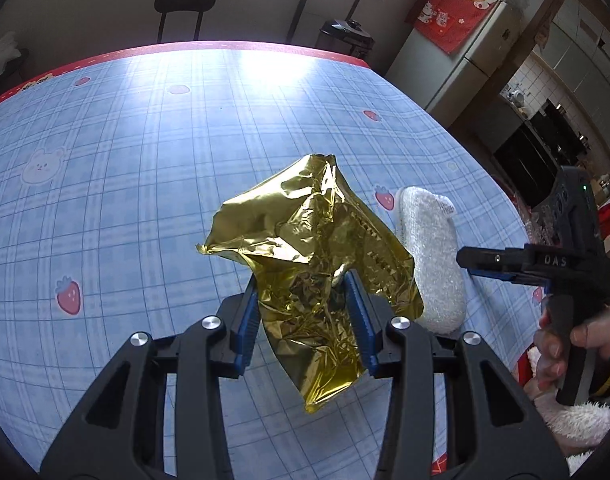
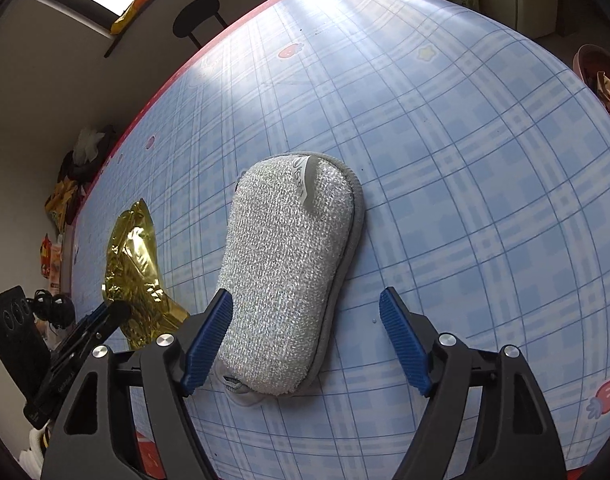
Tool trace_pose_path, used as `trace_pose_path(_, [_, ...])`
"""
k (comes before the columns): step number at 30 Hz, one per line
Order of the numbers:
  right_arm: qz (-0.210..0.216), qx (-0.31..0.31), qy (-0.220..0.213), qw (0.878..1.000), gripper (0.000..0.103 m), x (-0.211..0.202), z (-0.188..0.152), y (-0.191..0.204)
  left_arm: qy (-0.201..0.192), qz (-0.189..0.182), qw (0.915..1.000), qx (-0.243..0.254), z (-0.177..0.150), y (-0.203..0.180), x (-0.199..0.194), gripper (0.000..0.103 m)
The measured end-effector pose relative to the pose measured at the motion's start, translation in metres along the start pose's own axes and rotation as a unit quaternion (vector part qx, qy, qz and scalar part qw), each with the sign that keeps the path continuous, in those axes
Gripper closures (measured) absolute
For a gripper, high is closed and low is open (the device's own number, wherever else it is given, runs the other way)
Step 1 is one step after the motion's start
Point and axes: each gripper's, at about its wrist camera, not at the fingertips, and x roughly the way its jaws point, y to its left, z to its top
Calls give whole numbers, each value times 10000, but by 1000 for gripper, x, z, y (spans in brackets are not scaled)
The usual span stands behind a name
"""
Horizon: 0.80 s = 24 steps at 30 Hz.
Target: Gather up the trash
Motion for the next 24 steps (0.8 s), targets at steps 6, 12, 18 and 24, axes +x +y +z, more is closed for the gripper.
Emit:
trace_pose_path(6, [-47, 56, 11, 10000, 28, 5, 9, 14, 217, 21, 9977, 637, -10, -24, 9, 60])
trace_pose_path(12, [-10, 59, 43, 10000, 28, 11, 9, 19, 353, 64, 9962, 789, -7, -36, 22, 60])
trace_pose_path(18, [160, 91, 109, 9998, 28, 17, 6, 27, 450, 52, 9941, 988, -9, -53, 28, 60])
trace_pose_path(24, [268, 281, 199, 9990, 28, 19, 6, 28, 523, 151, 9942, 923, -8, -56, 36, 60])
